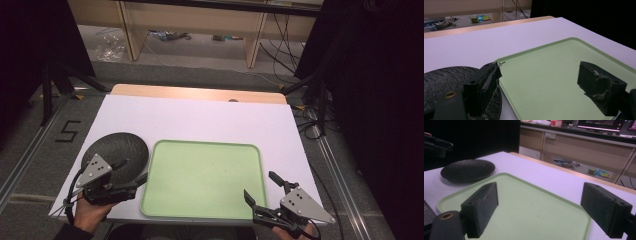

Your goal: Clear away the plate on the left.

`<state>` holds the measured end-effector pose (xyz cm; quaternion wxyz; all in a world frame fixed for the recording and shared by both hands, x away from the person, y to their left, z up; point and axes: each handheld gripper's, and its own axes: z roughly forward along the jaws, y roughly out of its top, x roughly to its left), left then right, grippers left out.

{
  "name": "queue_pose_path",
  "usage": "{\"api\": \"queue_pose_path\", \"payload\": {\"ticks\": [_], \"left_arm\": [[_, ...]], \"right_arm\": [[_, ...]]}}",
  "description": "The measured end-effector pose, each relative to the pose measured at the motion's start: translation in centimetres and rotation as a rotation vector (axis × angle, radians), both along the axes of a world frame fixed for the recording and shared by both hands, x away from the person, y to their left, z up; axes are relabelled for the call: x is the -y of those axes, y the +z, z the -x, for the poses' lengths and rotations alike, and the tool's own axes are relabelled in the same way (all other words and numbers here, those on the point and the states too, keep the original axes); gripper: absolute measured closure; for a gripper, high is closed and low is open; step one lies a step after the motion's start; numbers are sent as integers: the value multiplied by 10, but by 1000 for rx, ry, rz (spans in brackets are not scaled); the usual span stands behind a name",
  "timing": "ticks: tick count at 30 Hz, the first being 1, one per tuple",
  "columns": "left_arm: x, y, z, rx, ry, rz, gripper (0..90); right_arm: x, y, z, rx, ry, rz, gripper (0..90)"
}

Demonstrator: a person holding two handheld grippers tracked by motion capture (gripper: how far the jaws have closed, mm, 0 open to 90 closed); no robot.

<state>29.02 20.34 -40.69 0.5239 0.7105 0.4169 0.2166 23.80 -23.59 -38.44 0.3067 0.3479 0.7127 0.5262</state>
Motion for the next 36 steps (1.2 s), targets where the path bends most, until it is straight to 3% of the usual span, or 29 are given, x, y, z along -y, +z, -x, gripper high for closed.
{"api": "queue_pose_path", "payload": {"ticks": [17, 20, 21, 24, 27, 30, 36], "left_arm": [[-3, -1, -3, -13, 19, -24, 173], [-7, -1, -9, -28, 91, -74, 184], [-7, -1, -9, -28, 91, -74, 183], [-18, -5, -17, -69, 156, -62, 192], [-26, -9, -22, -149, 200, -7, 193], [-35, -11, -27, -182, 221, 32, 197], [-49, -18, -42, -288, 289, 37, 201]], "right_arm": [[-1, 0, 0, 3, 0, 0, 153], [0, 0, 0, 4, -1, -1, 153], [0, 0, 0, 4, -1, -1, 153], [-1, 0, 0, 6, 4, 3, 154], [-1, 0, 1, 4, 4, 4, 153], [-1, 0, 0, 5, 5, 3, 154], [-2, 0, 0, 3, 12, 0, 154]]}}
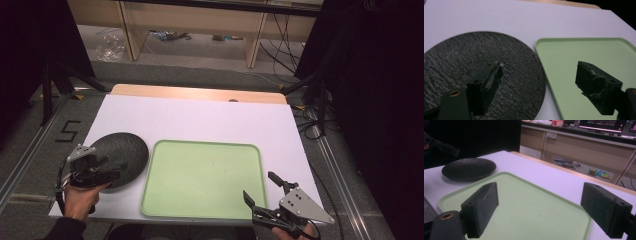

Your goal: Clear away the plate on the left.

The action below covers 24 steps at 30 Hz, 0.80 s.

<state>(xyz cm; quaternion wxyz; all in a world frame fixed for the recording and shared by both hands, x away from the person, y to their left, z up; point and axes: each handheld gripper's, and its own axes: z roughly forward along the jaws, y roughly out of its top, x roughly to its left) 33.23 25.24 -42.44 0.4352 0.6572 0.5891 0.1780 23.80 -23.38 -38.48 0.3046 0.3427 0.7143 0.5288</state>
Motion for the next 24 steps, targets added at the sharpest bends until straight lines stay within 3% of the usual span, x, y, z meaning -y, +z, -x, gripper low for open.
{"api": "queue_pose_path", "payload": {"ticks": [4, 7, 13, 20, 24], "left_arm": [[-12, -5, -7, -37, 24, 69, 204], [-18, -7, -11, -50, 42, 86, 205], [-25, -11, -19, -84, 56, 79, 206], [-43, -18, -35, -166, 74, 60, 206], [-54, -17, -41, -168, 66, 50, 208]], "right_arm": [[0, 1, 1, -2, -3, 12, 154], [-1, 0, 1, -2, 0, 16, 154], [-1, 1, 1, -4, 3, 14, 154], [-1, 1, 1, -1, 4, 14, 154], [-1, 1, 2, -5, 11, 23, 153]]}}
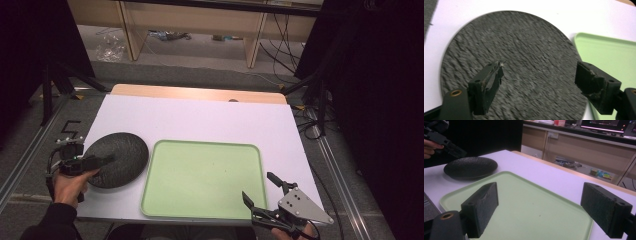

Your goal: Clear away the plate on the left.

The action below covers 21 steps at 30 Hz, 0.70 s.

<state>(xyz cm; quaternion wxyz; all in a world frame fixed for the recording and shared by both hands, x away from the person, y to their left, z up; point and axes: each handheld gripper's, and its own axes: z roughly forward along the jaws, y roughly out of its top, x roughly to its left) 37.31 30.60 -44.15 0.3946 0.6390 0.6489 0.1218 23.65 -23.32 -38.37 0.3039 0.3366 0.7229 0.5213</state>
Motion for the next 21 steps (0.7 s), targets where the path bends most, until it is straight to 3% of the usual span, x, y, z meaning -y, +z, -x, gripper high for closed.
{"api": "queue_pose_path", "payload": {"ticks": [2, 5, 9, 12, 14, 18, 21], "left_arm": [[-6, 1, -3, 5, -5, -22, 211], [-14, -4, -6, -33, -33, 5, 217], [-16, -6, -9, -74, -50, -37, 217], [-22, -5, -10, -51, -22, -28, 217], [-26, -4, -10, -59, -14, -15, 217], [-34, -6, -11, -68, -5, -32, 215], [-42, -5, -10, -74, 19, -7, 216]], "right_arm": [[-1, 0, -1, 3, 5, -7, 154], [-2, 0, 0, 5, -2, 1, 154], [-1, 0, 0, -3, 2, 5, 153], [-2, 0, 0, 5, 1, 0, 154], [-2, 0, 1, 5, 2, 0, 154], [-2, 0, 0, 4, 1, -2, 154], [-2, 0, 0, 8, 3, 1, 154]]}}
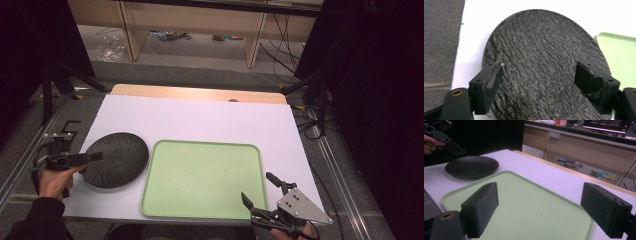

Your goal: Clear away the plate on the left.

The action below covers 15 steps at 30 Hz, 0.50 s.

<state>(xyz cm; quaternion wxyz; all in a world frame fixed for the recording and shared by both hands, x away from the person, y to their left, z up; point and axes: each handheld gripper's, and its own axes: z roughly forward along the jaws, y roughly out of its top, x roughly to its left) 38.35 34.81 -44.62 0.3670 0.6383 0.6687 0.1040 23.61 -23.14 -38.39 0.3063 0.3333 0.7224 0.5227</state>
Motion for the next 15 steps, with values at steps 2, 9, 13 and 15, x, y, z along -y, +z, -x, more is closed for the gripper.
{"api": "queue_pose_path", "payload": {"ticks": [2, 9, 13, 15], "left_arm": [[-4, 0, 1, -2, 13, -2, 216], [-14, -7, -1, -58, 28, -7, 227], [-18, -14, -4, -108, 10, 1, 238], [-20, -17, -5, -121, 21, 14, 259]], "right_arm": [[0, 0, 0, -1, 0, 0, 154], [0, 0, 0, 2, 5, 4, 154], [0, 0, -1, 16, 5, 13, 154], [0, 0, -1, 16, 5, 14, 154]]}}
